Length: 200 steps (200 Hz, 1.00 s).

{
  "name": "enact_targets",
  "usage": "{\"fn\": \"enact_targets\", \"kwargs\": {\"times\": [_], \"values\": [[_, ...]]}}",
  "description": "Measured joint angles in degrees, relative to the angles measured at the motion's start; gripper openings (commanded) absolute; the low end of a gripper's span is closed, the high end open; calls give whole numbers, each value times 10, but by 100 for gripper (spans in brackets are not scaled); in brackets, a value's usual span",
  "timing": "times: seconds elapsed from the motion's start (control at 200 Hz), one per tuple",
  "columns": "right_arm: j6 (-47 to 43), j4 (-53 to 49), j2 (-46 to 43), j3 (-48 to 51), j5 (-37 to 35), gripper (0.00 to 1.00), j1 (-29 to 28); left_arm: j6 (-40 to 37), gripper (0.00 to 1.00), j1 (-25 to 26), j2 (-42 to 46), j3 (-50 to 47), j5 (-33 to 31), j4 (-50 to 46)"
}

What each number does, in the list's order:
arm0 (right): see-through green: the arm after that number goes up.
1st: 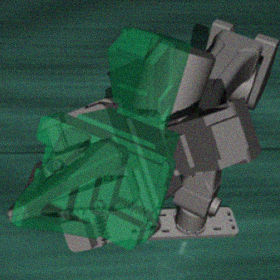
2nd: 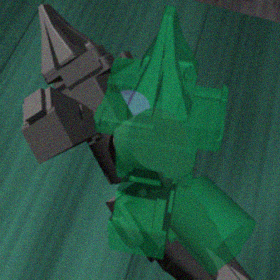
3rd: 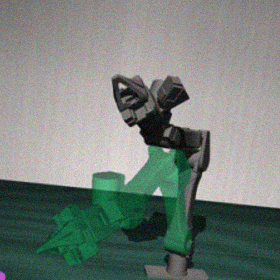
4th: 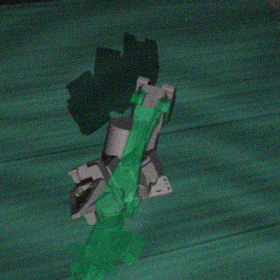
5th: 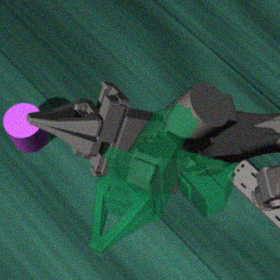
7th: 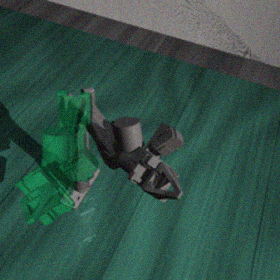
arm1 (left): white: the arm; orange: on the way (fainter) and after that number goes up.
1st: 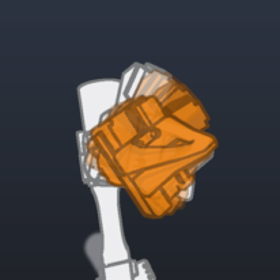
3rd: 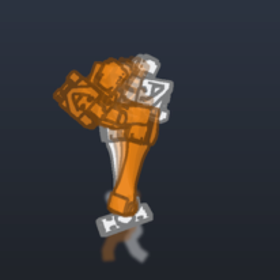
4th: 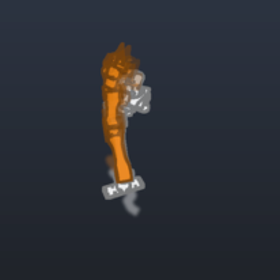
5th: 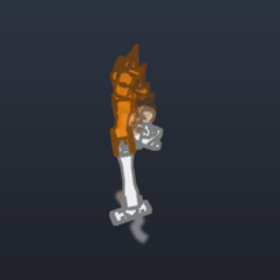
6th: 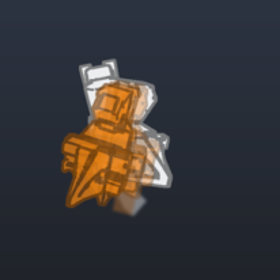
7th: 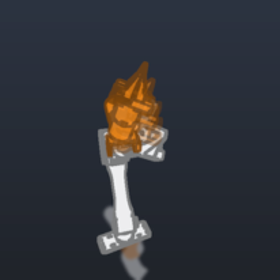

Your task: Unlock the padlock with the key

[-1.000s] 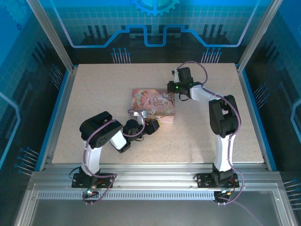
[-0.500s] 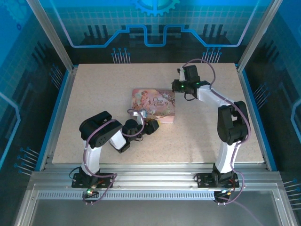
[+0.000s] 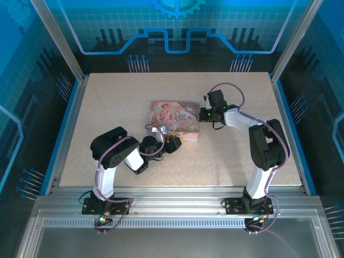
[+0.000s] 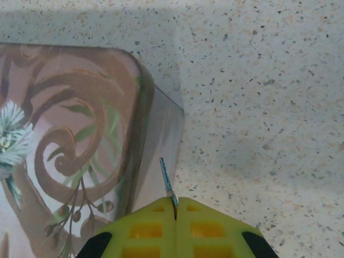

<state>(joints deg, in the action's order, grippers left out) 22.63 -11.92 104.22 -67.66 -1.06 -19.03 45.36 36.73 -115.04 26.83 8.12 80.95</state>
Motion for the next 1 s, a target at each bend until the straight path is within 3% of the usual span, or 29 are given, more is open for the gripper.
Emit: {"fn": "enact_targets", "kwargs": {"times": [0.43, 0.77, 1.001], "values": [[14, 45, -5, 24, -4, 0, -5, 13, 58, -4, -1, 0, 7, 6], [18, 56, -7, 31, -5, 0, -11, 12, 40, -7, -2, 0, 7, 5], [17, 56, -8, 32, -5, 0, -11, 12, 38, -10, -2, 0, 10, 6]]}}
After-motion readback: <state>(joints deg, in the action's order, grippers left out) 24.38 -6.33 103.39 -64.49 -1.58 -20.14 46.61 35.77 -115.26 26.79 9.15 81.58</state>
